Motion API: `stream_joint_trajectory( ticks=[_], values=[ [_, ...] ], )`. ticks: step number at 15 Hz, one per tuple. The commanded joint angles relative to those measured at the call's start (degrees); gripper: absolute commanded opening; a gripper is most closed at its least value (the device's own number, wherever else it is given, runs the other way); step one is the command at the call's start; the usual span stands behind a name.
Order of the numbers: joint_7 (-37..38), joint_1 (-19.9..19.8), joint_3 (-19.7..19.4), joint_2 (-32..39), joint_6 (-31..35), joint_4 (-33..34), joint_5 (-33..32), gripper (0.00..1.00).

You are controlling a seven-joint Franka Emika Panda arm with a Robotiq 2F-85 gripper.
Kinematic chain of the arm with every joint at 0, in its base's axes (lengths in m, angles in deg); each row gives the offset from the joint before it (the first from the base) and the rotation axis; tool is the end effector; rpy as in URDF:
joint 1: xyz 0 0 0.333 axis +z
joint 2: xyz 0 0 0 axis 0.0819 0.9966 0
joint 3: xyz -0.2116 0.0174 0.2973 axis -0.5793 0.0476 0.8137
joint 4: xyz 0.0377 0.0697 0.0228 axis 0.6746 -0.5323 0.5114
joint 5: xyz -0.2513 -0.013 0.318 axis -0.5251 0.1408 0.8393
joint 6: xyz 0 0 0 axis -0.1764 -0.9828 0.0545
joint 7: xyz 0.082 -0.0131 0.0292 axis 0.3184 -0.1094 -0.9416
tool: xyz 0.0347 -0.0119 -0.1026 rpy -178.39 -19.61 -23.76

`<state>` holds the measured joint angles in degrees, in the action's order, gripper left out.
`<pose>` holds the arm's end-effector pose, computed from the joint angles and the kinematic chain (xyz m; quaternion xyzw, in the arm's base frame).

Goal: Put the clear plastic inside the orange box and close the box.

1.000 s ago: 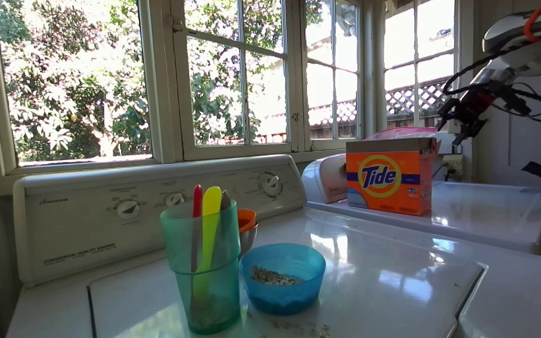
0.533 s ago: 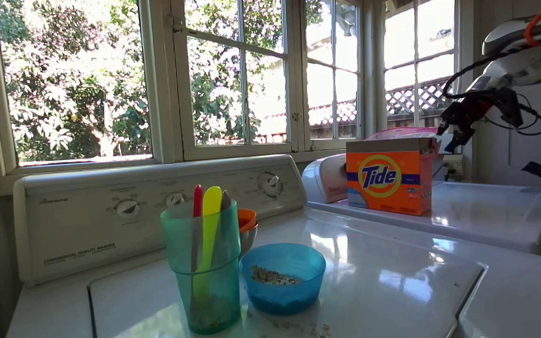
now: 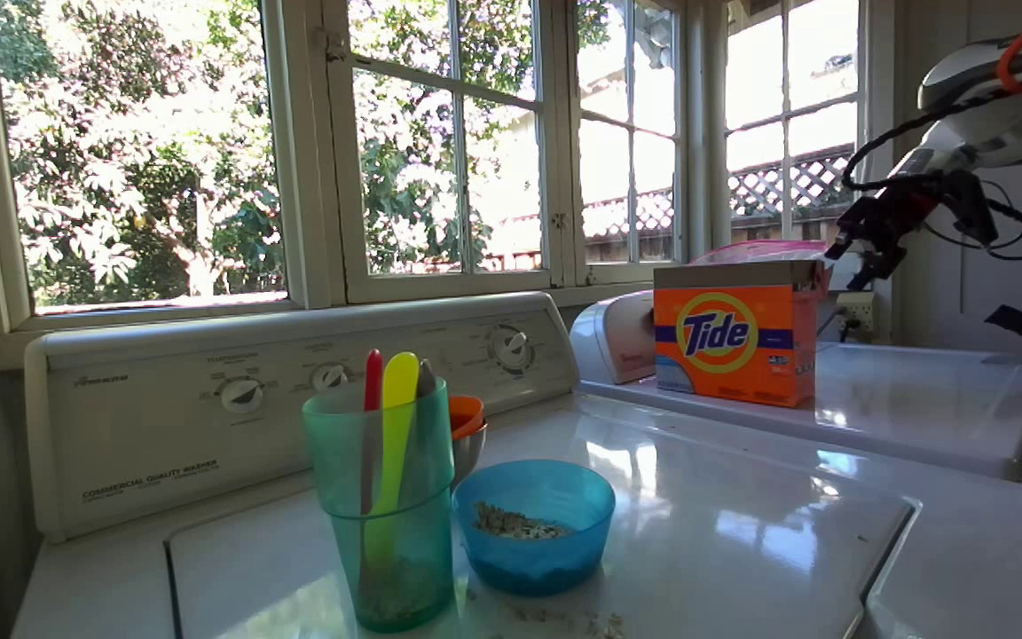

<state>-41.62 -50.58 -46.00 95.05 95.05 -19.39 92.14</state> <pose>0.5750 -0.5894 0.4848 -0.9281 0.1268 -0.1980 0.2887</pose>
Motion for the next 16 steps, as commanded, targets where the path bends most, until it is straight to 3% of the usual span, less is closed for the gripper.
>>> stream_joint_trajectory(
  ticks=[1, 8, 16],
  values=[
    [10.56, 1.25, -1.92, 0.59, 3.42, -0.01, -0.41, 1.00],
    [22.40, 2.20, 0.80, 4.14, 6.55, 0.60, 4.59, 1.00],
    [27.95, 1.13, 3.52, 5.42, 11.20, 0.60, 12.22, 1.00]
  ],
)
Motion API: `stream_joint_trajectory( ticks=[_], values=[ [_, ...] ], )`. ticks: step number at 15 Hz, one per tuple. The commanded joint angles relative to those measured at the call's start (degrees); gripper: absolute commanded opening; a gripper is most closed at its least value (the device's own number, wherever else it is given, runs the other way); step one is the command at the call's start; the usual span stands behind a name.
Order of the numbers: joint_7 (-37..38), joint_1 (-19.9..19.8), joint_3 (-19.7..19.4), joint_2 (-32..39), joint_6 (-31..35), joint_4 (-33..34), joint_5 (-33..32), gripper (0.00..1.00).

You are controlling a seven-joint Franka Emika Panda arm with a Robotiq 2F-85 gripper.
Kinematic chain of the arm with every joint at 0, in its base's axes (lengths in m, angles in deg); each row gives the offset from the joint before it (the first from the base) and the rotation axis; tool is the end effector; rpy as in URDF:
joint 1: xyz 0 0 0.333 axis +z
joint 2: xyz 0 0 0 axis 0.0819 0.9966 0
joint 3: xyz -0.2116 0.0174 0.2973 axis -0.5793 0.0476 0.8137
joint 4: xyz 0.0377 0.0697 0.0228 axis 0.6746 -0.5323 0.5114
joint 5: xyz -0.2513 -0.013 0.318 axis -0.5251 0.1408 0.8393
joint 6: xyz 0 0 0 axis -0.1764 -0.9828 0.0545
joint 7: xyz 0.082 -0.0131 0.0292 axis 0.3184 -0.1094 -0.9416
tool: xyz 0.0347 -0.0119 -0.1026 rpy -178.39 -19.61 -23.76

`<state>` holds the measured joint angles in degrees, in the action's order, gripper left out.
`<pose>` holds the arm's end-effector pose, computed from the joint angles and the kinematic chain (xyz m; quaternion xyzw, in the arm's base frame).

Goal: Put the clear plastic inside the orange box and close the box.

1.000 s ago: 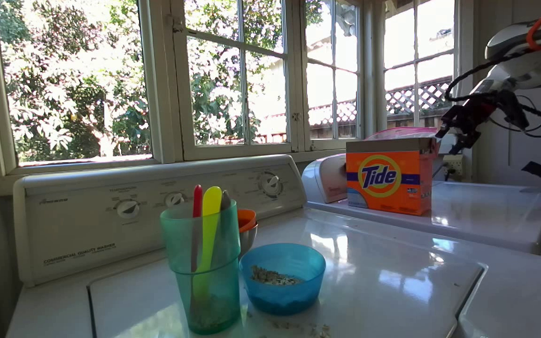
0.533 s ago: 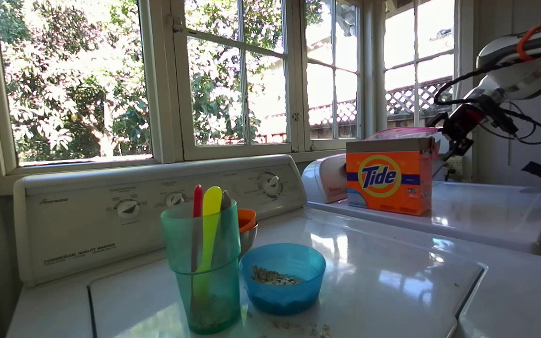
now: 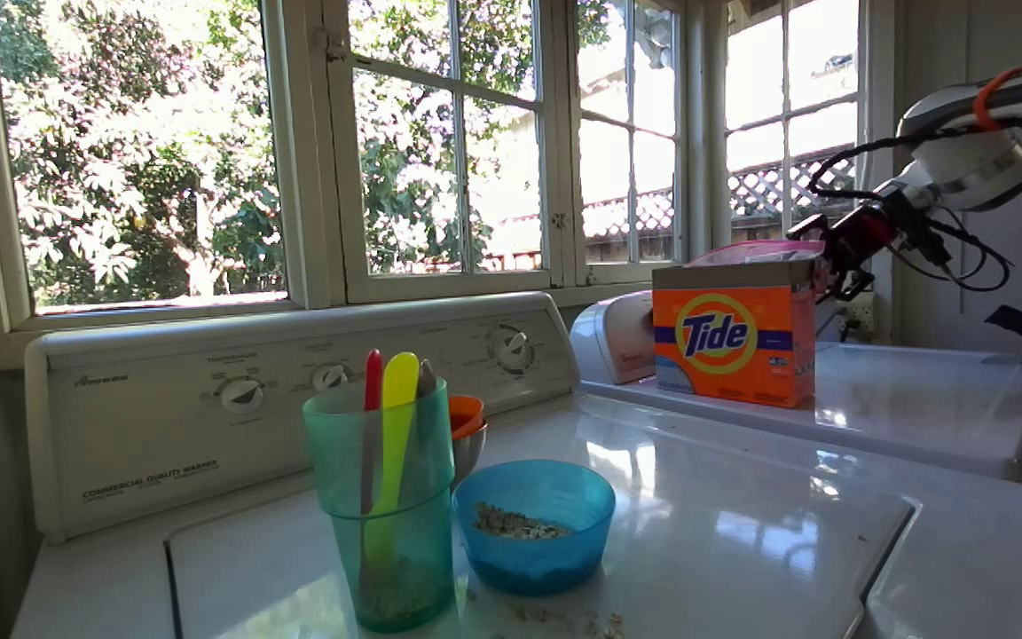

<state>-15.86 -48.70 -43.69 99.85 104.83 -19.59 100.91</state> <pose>0.6220 -0.5819 0.4423 -0.8312 0.3354 -0.1956 0.3981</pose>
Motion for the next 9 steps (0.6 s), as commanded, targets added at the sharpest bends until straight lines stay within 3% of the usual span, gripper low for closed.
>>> stream_joint_trajectory(
  ticks=[1, 9],
  values=[
    [2.14, -1.20, 1.57, 0.13, 1.74, 0.61, 4.66, 1.00],
    [-0.40, -3.91, 3.18, -3.69, -0.74, 1.35, 12.43, 1.00]
  ],
)
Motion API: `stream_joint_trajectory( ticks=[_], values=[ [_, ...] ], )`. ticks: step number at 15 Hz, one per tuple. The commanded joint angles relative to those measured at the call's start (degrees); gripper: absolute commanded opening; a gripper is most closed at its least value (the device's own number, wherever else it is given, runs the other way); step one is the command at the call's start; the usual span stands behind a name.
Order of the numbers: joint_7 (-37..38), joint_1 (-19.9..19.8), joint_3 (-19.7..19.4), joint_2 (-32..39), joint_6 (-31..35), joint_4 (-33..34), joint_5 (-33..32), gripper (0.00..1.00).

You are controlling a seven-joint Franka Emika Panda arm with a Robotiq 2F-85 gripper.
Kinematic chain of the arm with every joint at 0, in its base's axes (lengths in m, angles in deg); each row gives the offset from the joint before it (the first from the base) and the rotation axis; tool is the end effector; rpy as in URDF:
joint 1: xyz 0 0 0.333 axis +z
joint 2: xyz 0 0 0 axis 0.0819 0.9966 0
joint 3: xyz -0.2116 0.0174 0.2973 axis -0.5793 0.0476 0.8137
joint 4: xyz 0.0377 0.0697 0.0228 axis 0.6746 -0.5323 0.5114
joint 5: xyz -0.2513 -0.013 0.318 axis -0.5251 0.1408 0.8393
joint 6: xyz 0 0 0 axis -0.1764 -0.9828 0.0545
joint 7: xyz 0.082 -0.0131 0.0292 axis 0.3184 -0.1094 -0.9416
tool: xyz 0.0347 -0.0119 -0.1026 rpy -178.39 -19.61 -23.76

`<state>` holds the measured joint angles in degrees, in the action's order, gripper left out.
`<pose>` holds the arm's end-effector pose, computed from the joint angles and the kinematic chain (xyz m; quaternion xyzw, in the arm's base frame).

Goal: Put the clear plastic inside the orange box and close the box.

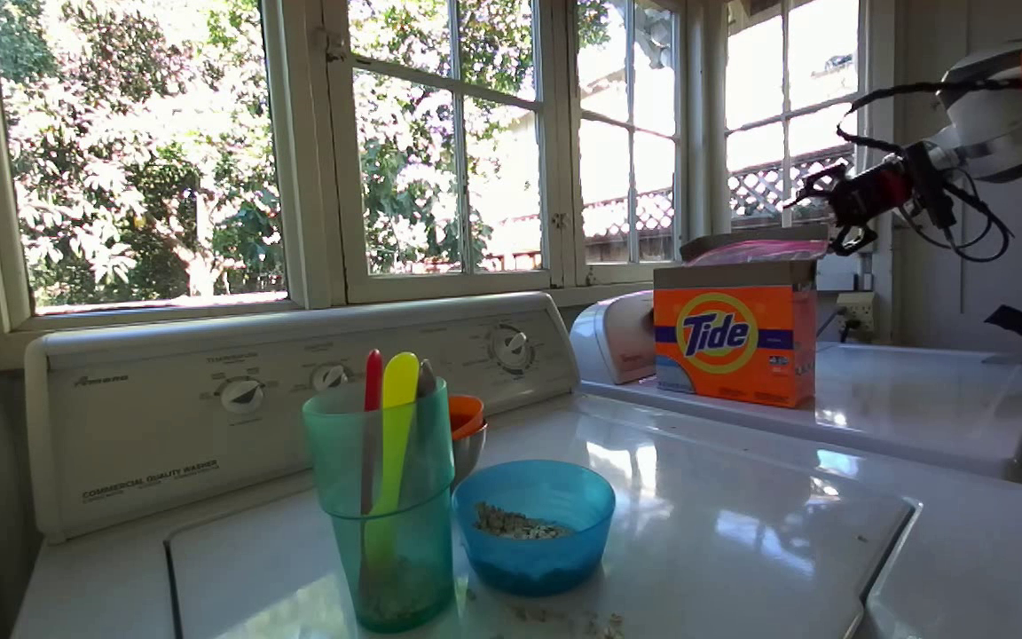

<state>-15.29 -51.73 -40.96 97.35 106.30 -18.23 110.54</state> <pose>0.5986 -0.5976 0.5131 -0.7797 0.3248 -0.2754 0.4592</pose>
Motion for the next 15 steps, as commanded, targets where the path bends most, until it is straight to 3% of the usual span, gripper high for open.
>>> stream_joint_trajectory(
  ticks=[1, 8, 15],
  values=[
    [-1.33, -0.94, 0.55, -1.67, -3.23, 0.14, 3.43, 1.00],
    [-2.27, 1.12, -0.95, -3.38, -16.46, -0.37, 3.96, 1.00],
    [-3.43, 6.08, -6.63, -3.45, -19.63, -1.01, 0.01, 1.00]
  ],
)
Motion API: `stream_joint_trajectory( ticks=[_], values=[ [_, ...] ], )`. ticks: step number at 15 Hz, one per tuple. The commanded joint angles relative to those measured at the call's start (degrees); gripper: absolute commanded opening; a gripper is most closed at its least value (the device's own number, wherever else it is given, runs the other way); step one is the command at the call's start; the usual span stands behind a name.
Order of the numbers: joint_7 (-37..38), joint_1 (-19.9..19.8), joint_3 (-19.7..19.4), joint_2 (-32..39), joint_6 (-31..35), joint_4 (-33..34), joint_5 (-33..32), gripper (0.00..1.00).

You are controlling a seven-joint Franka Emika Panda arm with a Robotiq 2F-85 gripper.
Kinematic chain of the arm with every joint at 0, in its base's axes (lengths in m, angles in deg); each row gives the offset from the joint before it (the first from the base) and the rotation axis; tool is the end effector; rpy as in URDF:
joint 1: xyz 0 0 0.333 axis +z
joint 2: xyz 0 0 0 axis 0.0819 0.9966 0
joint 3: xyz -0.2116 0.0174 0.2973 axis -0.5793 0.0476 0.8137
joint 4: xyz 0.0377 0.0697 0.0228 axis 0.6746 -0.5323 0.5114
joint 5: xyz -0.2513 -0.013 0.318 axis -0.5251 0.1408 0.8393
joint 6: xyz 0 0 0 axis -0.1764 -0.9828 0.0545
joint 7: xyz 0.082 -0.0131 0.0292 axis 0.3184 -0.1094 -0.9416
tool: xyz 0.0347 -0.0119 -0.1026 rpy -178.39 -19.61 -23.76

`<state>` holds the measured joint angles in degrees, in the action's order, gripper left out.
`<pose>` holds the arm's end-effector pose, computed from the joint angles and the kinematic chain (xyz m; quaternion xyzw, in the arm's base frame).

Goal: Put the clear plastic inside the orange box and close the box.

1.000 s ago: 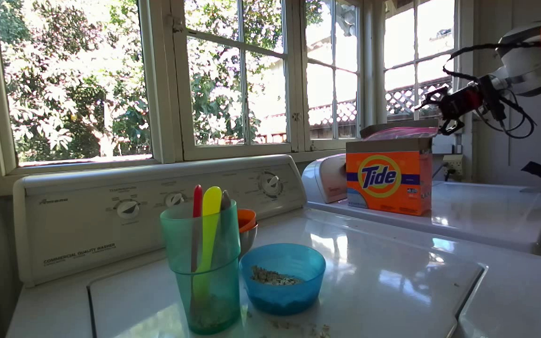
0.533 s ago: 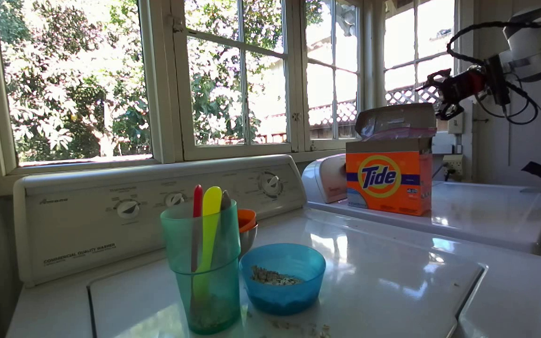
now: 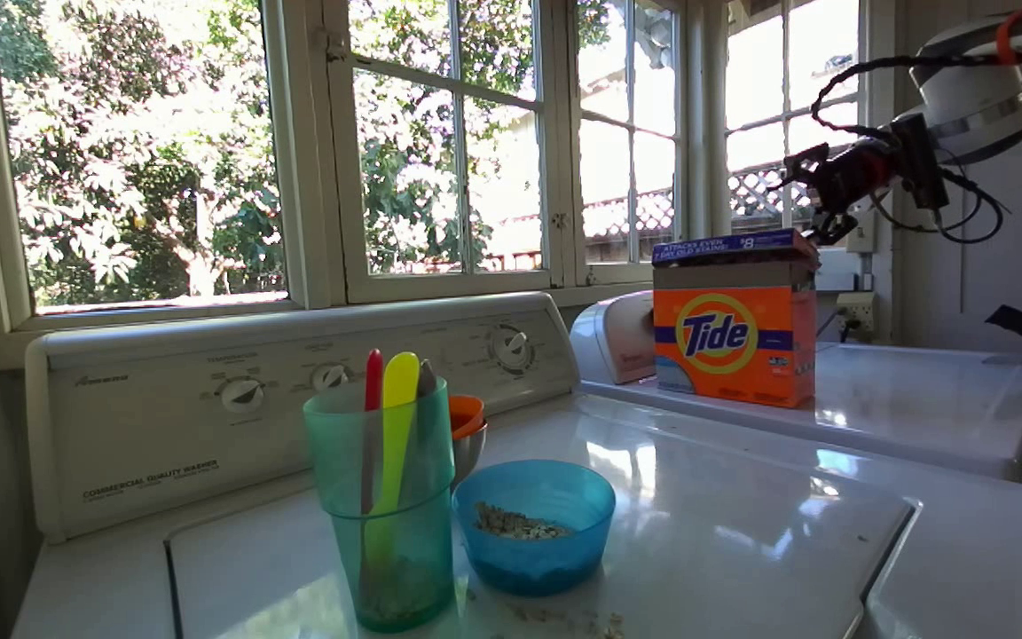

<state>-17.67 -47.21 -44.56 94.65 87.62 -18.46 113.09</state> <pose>0.6205 -0.5111 0.5299 -0.8310 0.1998 -0.1528 0.4961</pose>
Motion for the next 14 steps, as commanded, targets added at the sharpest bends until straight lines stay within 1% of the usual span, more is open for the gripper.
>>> stream_joint_trajectory(
  ticks=[1, 4, 5, 7, 9, 11, 14],
  values=[
    [-1.29, 2.31, -4.21, -0.66, 0.70, -0.38, -3.75, 1.00],
    [-4.56, 3.73, -6.31, -1.26, 4.87, 0.24, -7.06, 1.00],
    [-6.12, 4.12, -6.54, -1.59, 6.36, 0.38, -8.05, 1.00],
    [-8.85, 4.34, -6.16, -2.44, 7.32, 0.57, -9.54, 1.00],
    [-12.40, 3.66, -4.47, -3.42, 4.35, 0.75, -9.44, 1.00],
    [-17.98, 2.86, -3.02, -4.96, 1.17, 0.82, -8.74, 1.00],
    [-24.97, 2.64, -2.70, -7.91, -3.00, 0.97, -9.62, 1.00]
  ],
)
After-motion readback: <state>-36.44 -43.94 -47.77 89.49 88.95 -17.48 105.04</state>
